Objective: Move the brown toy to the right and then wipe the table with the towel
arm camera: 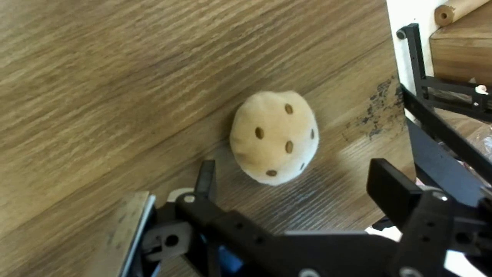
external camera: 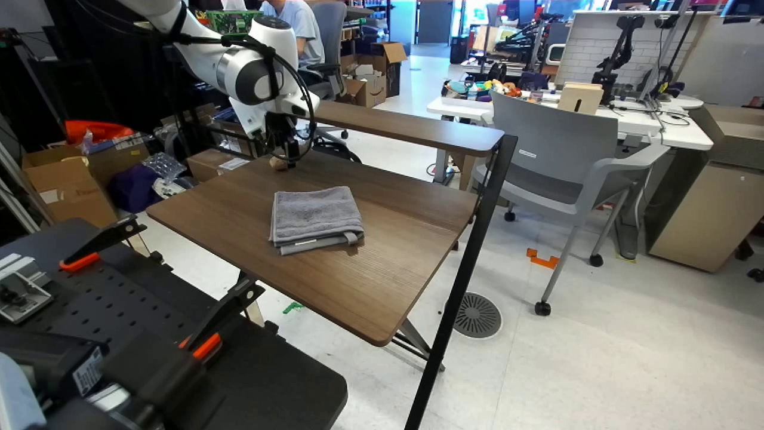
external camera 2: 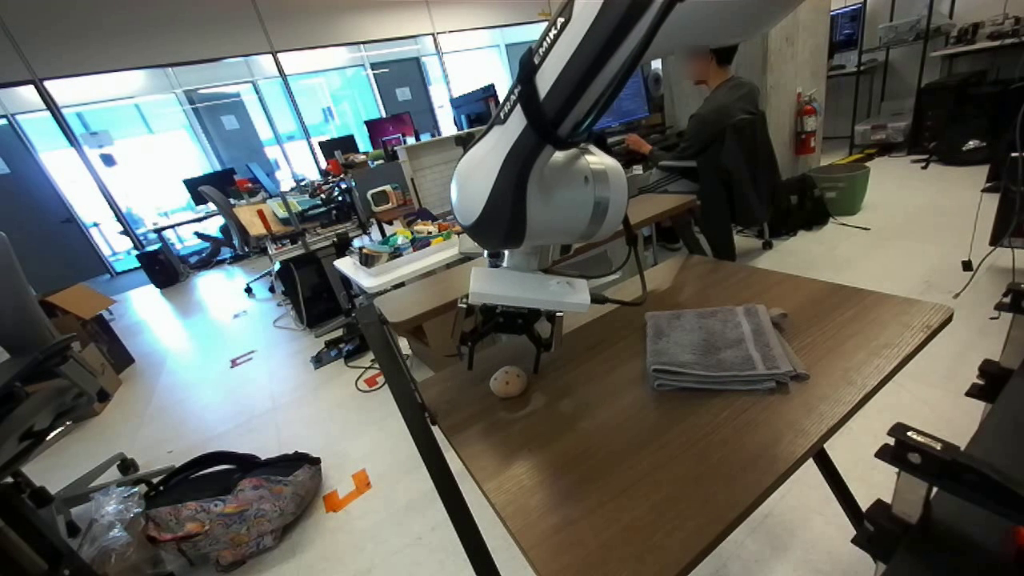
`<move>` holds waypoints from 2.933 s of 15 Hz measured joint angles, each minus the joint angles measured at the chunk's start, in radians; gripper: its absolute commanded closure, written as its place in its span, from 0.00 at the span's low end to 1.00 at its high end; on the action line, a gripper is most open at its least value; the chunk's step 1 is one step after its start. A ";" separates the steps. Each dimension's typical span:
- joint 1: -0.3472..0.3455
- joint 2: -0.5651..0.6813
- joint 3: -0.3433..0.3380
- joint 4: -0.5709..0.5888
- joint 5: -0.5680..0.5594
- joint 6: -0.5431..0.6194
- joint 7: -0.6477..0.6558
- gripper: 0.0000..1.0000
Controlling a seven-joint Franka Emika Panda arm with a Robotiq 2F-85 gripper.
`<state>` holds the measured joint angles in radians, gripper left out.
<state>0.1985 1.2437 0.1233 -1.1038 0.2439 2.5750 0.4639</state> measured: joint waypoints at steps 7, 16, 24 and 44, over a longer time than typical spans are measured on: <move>0.010 0.009 -0.008 -0.003 -0.002 -0.046 -0.001 0.51; -0.021 0.006 -0.020 -0.004 -0.001 -0.006 -0.003 1.00; -0.157 -0.069 -0.157 -0.106 0.012 0.111 0.081 0.98; -0.158 -0.179 -0.349 -0.377 0.012 0.284 0.370 0.00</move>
<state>0.0404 1.0644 -0.2255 -1.4811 0.2562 2.8589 0.8337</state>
